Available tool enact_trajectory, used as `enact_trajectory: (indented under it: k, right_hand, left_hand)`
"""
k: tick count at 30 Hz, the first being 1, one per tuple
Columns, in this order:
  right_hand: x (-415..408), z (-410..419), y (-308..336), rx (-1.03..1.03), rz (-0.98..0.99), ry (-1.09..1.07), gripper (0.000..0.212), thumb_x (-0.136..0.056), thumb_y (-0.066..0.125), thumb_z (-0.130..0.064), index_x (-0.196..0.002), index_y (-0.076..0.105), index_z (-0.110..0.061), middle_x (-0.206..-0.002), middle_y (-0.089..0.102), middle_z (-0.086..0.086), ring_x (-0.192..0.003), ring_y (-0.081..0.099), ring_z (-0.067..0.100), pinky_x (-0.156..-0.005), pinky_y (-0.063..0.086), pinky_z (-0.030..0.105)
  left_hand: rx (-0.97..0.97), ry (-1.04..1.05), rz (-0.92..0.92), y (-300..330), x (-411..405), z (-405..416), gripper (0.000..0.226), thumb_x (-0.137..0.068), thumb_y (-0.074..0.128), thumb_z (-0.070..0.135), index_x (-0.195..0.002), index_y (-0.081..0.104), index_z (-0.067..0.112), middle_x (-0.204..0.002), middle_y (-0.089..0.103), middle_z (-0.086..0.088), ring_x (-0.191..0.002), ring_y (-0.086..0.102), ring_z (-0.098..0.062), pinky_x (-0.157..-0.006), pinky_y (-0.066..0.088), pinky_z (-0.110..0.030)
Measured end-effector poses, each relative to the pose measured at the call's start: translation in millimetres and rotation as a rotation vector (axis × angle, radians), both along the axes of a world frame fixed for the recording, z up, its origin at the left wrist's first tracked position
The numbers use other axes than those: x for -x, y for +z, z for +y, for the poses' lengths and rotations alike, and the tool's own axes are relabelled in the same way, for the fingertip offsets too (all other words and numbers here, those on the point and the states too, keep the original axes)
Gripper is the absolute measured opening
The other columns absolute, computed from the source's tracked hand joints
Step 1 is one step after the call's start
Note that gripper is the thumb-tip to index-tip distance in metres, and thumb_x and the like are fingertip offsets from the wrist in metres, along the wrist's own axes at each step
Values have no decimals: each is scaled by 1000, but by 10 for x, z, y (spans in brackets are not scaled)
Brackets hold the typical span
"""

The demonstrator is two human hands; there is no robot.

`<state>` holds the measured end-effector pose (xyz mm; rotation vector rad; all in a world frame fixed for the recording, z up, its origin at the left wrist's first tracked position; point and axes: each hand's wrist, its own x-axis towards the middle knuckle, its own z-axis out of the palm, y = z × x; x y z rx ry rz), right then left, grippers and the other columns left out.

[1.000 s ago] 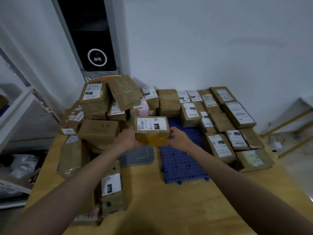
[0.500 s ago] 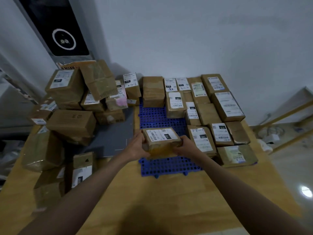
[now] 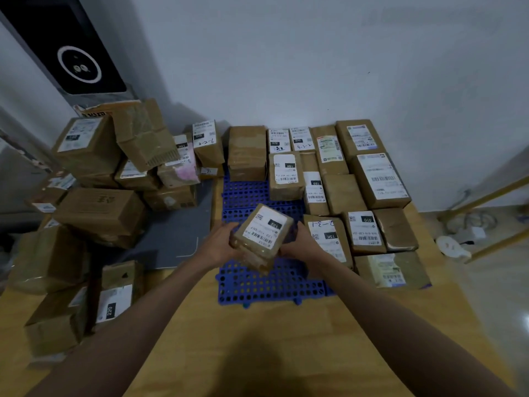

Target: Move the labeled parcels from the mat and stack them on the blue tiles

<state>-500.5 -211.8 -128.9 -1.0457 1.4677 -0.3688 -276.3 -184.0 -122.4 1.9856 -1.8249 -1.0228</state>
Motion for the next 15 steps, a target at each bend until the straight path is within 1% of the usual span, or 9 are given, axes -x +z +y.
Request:
enact_trajectory:
  k: [1, 2, 4, 5, 6, 10, 12, 15]
  right_hand:
    - [-13, -39, -6, 14, 21, -4, 109, -78, 78, -4, -157, 3, -13, -152, 36, 8, -131, 46, 30, -96, 52, 46]
    - [-21, -91, -23, 34, 46, 15, 100, -79, 77, -5, -156, 12, -10, -152, 37, 9, -133, 45, 30, -100, 49, 47]
    - [12, -170, -50, 67, 90, 112, 74, -80, 73, -1, -145, 38, -8, -139, 52, 10, -124, 53, 29, -99, 50, 45]
    - [44, -204, -62, 73, 105, 167, 65, -81, 73, 0, -139, 44, -8, -133, 58, 11, -120, 57, 28, -97, 51, 45]
    - [84, -243, -76, 73, 99, 206, 63, -81, 73, 0, -138, 46, -8, -131, 60, 10, -118, 58, 26, -97, 51, 44]
    - [262, -446, -108, 43, -19, 252, 79, -78, 77, -1, -145, 37, -14, -133, 57, 5, -122, 55, 23, -99, 51, 45]
    - [330, -560, -136, 76, 22, 308, 85, -77, 79, -4, -147, 33, -18, -135, 55, 3, -124, 53, 22, -102, 49, 44]
    - [406, -723, -197, 155, 139, 357, 89, -75, 80, -6, -149, 31, -16, -138, 51, 5, -127, 50, 23, -103, 48, 44]
  left_hand:
    - [6, 1, -18, -29, 40, -29, 75, -72, 83, 20, -138, 46, 17, -113, 38, -1, -104, 48, -19, -88, 43, -29]
    - [9, 13, -23, -60, 80, -59, 68, -75, 80, 18, -135, 49, 16, -115, 38, -2, -103, 47, -18, -87, 41, -26]
    - [9, 41, -6, -115, 165, -133, 63, -80, 77, 19, -134, 48, 14, -121, 38, -4, -101, 48, -17, -87, 43, -27]
    - [7, 47, 7, -135, 216, -178, 60, -81, 76, 22, -133, 47, 14, -123, 38, -5, -100, 49, -16, -87, 44, -29]
    - [9, 47, 13, -155, 265, -224, 57, -83, 75, 24, -132, 47, 14, -125, 39, -5, -100, 49, -15, -87, 45, -30]
    - [-14, 46, 19, -293, 437, -401, 48, -83, 74, 28, -120, 47, 15, -120, 48, -5, -104, 52, -19, -83, 48, -34]
    - [-35, 63, 32, -364, 511, -486, 46, -81, 74, 27, -115, 46, 14, -116, 51, -5, -102, 53, -20, -82, 51, -39]
    - [-47, 68, 28, -447, 605, -619, 48, -77, 77, 26, -109, 43, 14, -112, 53, -4, -98, 55, -17, -78, 53, -40]
